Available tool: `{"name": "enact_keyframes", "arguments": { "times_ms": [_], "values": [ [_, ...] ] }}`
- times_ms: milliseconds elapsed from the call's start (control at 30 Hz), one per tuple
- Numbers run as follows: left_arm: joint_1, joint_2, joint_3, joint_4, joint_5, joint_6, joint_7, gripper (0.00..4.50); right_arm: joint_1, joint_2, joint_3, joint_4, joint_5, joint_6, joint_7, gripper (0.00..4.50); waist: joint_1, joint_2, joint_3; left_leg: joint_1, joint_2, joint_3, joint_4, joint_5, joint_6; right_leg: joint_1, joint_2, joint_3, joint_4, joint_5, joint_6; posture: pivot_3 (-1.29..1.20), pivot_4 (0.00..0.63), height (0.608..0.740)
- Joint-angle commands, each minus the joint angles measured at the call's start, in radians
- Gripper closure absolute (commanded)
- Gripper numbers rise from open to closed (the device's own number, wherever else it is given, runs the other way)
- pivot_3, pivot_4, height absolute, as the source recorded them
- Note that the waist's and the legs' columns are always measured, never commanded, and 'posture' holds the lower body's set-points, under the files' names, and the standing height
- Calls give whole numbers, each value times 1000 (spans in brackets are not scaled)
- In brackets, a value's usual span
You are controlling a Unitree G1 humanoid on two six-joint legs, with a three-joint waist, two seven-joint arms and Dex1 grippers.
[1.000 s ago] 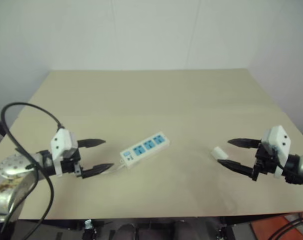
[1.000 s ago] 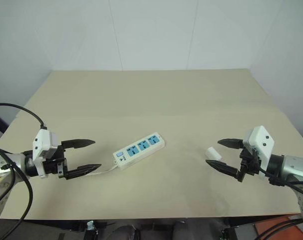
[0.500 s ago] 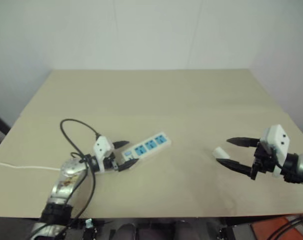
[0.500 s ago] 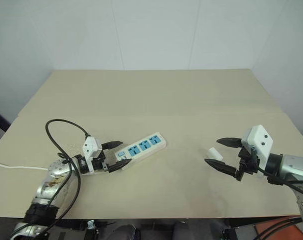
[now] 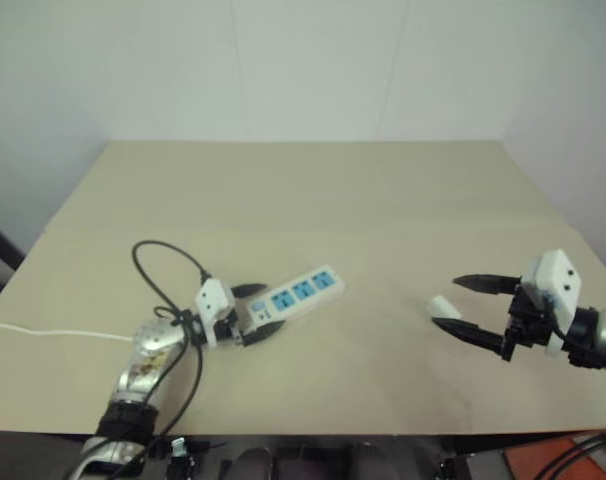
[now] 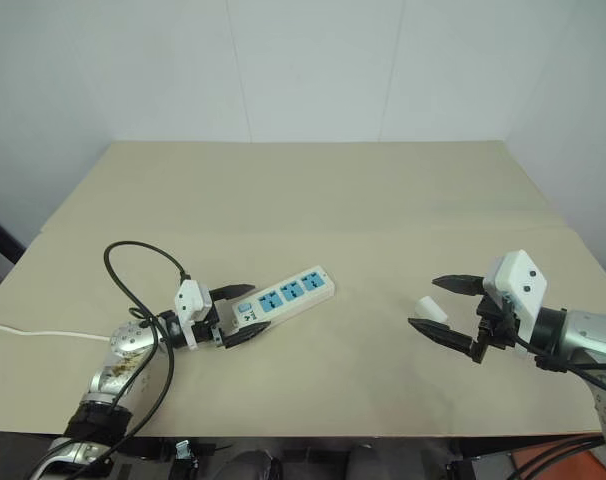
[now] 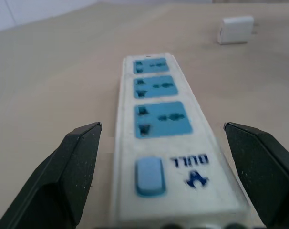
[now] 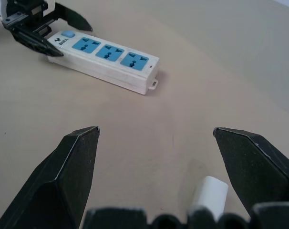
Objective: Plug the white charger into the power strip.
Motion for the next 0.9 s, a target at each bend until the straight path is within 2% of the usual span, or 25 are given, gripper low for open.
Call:
{"name": "enact_keyframes", "arguments": {
  "times_ms": [33,167,467,567,633,800,900],
  "values": [
    [-4,4,19,-47,-26,20,6,36,-14,-1,-13,-34,20,2,-14,0,1,0,0,0,0,0,0,0,0,0,0,0,0,0,0,0,150,740],
    [-3,10,8,-38,-2,18,11,36,-22,0,0,-32,21,1,-16,0,2,0,0,0,0,0,0,0,0,0,0,0,0,0,0,0,150,740],
    [-36,-16,-57,149,93,-48,1,36,-56,-3,5,-43,39,7,-22,0,5,4,-2,2,0,0,0,0,0,3,0,0,0,0,0,0,150,740],
    [-67,-31,-65,232,117,-110,6,609,-70,-4,8,-41,44,6,-23,0,11,7,-4,5,-1,0,0,0,0,7,-1,-1,0,-4,7,0,150,740],
    [-79,-42,-65,254,106,-120,-10,1180,-79,-4,12,-40,47,5,-25,0,11,9,-5,9,0,0,0,0,0,12,-1,-1,-1,-6,9,0,150,740],
    [-94,-50,-70,236,84,-109,-58,1204,-114,-11,20,-18,50,3,-20,0,10,14,-8,10,0,-1,0,0,0,14,-3,-1,-2,-6,11,0,150,740],
    [-107,-31,-86,183,58,-80,-144,1204,-134,-21,31,6,44,-3,-2,0,9,14,-8,10,0,-1,0,0,0,14,-3,-2,-3,-7,12,0,150,740]
  ]
}}
